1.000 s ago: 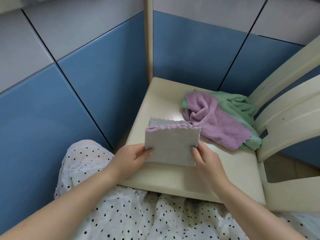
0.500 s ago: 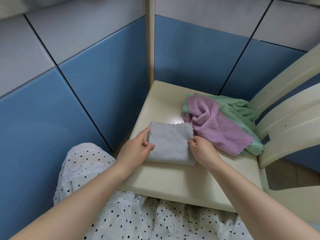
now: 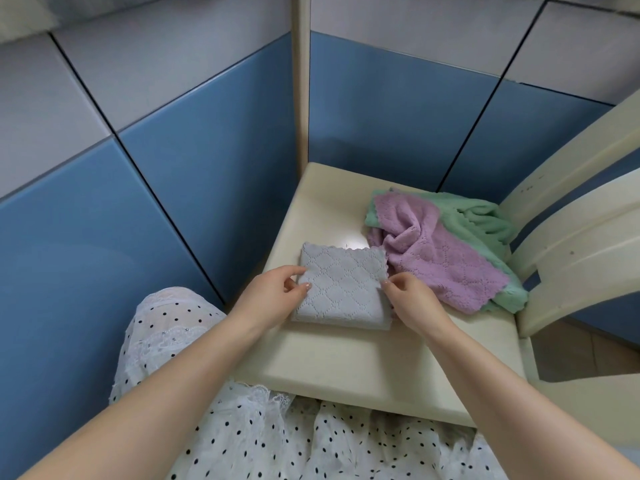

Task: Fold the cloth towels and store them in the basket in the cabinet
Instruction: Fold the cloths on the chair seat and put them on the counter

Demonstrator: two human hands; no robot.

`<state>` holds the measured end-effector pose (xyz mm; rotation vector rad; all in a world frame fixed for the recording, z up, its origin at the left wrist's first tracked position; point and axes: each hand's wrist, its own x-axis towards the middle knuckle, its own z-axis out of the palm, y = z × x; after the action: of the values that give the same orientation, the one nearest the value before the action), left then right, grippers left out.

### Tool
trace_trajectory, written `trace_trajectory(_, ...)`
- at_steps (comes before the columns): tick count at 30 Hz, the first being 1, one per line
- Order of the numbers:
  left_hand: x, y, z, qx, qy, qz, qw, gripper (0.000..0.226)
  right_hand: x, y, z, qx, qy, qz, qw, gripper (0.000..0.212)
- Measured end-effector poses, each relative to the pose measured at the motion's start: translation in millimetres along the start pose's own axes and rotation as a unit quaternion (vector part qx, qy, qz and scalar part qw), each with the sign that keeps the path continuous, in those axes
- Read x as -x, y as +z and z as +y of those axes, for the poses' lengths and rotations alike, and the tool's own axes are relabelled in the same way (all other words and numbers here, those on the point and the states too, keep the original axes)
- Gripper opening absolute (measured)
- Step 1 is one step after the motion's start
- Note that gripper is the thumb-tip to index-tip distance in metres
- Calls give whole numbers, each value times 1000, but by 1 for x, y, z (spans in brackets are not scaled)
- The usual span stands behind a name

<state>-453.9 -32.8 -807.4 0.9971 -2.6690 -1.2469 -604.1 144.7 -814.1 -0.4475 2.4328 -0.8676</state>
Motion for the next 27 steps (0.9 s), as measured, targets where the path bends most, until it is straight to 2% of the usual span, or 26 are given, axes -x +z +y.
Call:
trace_trajectory(2, 4, -2, -3, -56, 23, 48, 997, 38, 9, -6, 7, -66, -12, 39, 997, 22)
trace_trajectory(5, 11, 2, -3, -124, 113, 117, 979, 40, 23, -5, 10, -44, -125, 124, 983, 23)
trace_trajectory(7, 10, 13, 7, -178, 175, 96, 964, 51, 26, 7, 2, 13, -220, 124, 968, 29)
trace_trajectory(10, -3, 32, 24, -287, 187, 38, 939, 50, 16, 33, -15, 157, -296, 95, 937, 42)
trace_trajectory(15, -22, 44, 23, -371, 135, -4, 919, 52, -4, 52, -23, 285, -259, 35, 922, 55)
trace_trajectory(20, -24, 44, 11, -358, 93, -10, 929, 62, -5, 47, -11, 323, -222, 28, 919, 82)
trace_trajectory(24, -27, 40, 3, -341, 61, -7, 938, 72, -5, 42, -7, 328, -189, 29, 925, 89)
trace_trajectory(27, -28, 39, 2, -347, 58, -10, 936, 74, -5, 40, -6, 331, -173, 20, 927, 82)
